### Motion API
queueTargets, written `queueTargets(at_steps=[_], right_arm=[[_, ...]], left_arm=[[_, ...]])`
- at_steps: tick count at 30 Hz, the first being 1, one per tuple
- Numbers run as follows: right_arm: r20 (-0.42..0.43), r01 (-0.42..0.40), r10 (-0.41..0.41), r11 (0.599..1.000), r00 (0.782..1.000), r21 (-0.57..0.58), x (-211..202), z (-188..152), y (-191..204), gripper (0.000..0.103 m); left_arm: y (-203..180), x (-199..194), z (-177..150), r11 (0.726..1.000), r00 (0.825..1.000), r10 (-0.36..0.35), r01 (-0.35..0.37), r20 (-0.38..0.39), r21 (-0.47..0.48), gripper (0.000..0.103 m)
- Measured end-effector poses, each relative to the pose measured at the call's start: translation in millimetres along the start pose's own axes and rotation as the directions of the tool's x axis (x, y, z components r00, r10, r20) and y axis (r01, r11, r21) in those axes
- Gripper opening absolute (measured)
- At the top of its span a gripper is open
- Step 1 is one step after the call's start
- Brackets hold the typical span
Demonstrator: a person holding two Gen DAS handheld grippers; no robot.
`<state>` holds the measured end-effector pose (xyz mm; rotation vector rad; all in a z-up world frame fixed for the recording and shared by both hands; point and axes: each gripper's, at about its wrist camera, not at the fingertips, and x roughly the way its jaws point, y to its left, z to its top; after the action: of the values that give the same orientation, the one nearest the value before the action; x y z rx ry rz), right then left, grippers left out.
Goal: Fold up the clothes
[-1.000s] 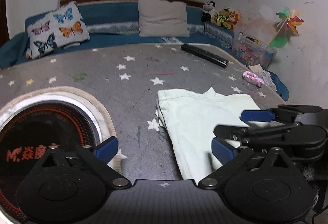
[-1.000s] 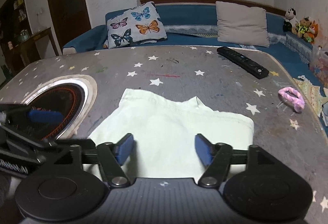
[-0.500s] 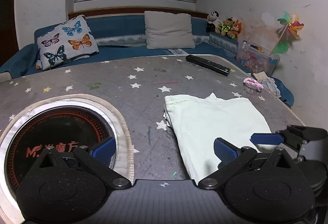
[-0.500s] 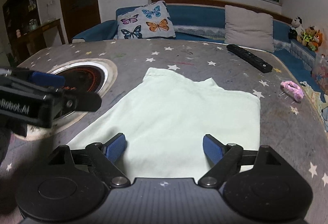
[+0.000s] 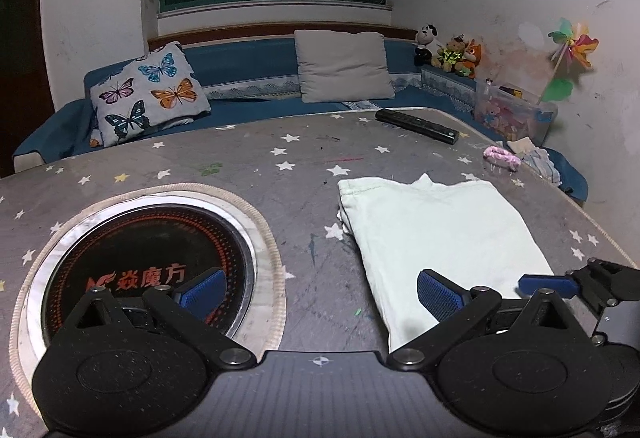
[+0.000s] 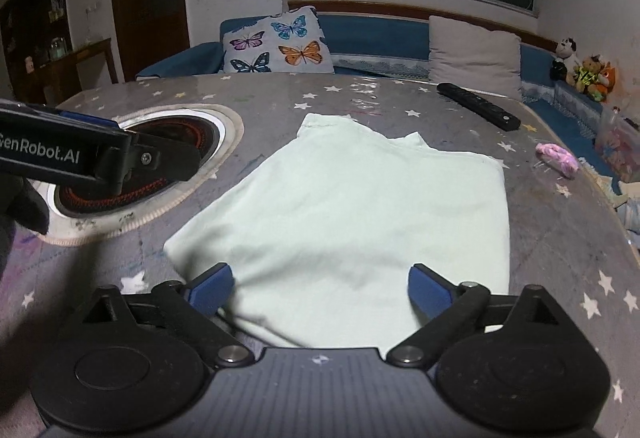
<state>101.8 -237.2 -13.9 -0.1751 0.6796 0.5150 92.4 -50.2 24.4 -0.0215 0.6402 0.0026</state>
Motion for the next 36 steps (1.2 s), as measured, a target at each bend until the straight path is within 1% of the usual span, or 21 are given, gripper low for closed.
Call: queueTargets(at_steps=[1,3,9,13,20,29,36], right_arm=[[0.002,0.003,-0.003,1.000,1.000,0.000,-2,-2,1,0.099],[0.006,0.008,-0.008,1.000,1.000,0.001,-6,-5,3,0.103],[0.012,0.027,-0.027,1.000,1.000,0.004,-18,-12,6,0.103],[0.006,0.056,-0.056,0.998,0.998,-0.001,-24,-19,8,0.103],[0.021,0.095,-0.095,0.995,0.995,-0.002,-36,-26,15,0.103],[0.039,0.110,-0.112,0.993,0.993,0.042,-46,-33,17,0.103],[0.029,0.136,-0.139,0.988,0.990,0.066,-50,-39,17,0.103]], left_arm=[[0,-1,-1,1.000,1.000,-0.001,0.001,-0.001,0.001,0.103],[0,-4,-4,1.000,1.000,-0.003,0.003,-0.003,0.003,0.103],[-1,-12,-13,1.000,1.000,-0.011,0.011,-0.012,0.012,0.103],[-7,-16,-20,0.999,1.000,-0.014,0.015,-0.023,0.043,0.103],[-9,-23,-29,0.999,0.999,-0.037,0.038,-0.025,0.039,0.103],[-11,-32,-36,0.997,0.998,-0.057,0.058,-0.017,0.047,0.103],[-11,-31,-41,0.997,0.997,-0.067,0.069,-0.041,0.043,0.103]])
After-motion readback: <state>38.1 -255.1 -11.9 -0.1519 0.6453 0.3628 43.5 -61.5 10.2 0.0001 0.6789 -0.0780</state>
